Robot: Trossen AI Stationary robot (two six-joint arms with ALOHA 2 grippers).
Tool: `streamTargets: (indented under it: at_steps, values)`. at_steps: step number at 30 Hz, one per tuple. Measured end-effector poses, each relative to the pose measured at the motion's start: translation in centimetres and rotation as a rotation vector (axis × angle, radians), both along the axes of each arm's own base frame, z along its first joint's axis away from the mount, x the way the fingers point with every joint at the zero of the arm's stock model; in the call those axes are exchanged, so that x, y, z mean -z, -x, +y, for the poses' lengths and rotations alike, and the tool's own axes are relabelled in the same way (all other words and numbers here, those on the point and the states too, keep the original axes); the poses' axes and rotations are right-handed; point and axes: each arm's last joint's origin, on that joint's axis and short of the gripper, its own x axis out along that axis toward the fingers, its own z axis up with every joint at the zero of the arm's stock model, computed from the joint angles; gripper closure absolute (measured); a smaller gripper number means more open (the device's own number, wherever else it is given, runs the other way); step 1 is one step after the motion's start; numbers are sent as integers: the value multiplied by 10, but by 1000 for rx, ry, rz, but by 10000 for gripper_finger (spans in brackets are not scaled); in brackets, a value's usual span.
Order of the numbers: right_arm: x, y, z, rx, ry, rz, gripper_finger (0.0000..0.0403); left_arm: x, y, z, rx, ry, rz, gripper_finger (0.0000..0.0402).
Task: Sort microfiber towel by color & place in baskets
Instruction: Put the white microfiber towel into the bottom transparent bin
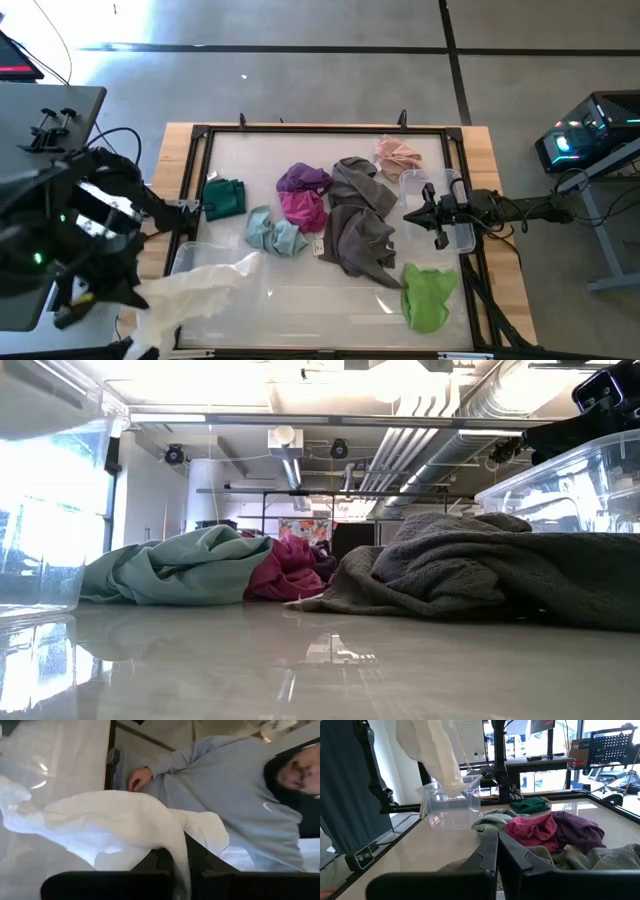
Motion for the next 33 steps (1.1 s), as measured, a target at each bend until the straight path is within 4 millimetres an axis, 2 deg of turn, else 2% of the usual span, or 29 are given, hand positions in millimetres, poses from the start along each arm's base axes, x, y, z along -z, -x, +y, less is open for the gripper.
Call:
streamTargets:
  at_steps: [5, 10, 12, 15, 17, 21, 25, 28, 33]
  values:
    - [0, 0, 0, 0, 0, 0, 402, 6, 0, -17, 13, -21, 11, 401]
    - [0, 0, 0, 0, 0, 0, 402, 7, -1, -17, 51, -91, -57, 401]
    - [0, 0, 0, 0, 0, 0, 402, 6, -1, -10, 60, -141, -102, 401]
    - [0, 0, 0, 0, 0, 0, 402, 0, -3, 6, 95, -281, -271, 401]
    - [0, 0, 0, 0, 0, 0, 402, -3, -6, 18, 57, -371, -371, 401]
    - [0, 0, 0, 0, 0, 0, 402, -2, -11, 42, 11, -479, -427, 401]
    - [0, 0, 0, 0, 0, 0, 402, 11, -12, 64, -46, -469, -360, 401]
    - [0, 0, 0, 0, 0, 0, 402, 28, -8, 78, -106, -352, -219, 401]
    - [0, 0, 0, 0, 0, 0, 402, 48, -3, 81, -170, -158, -7, 401]
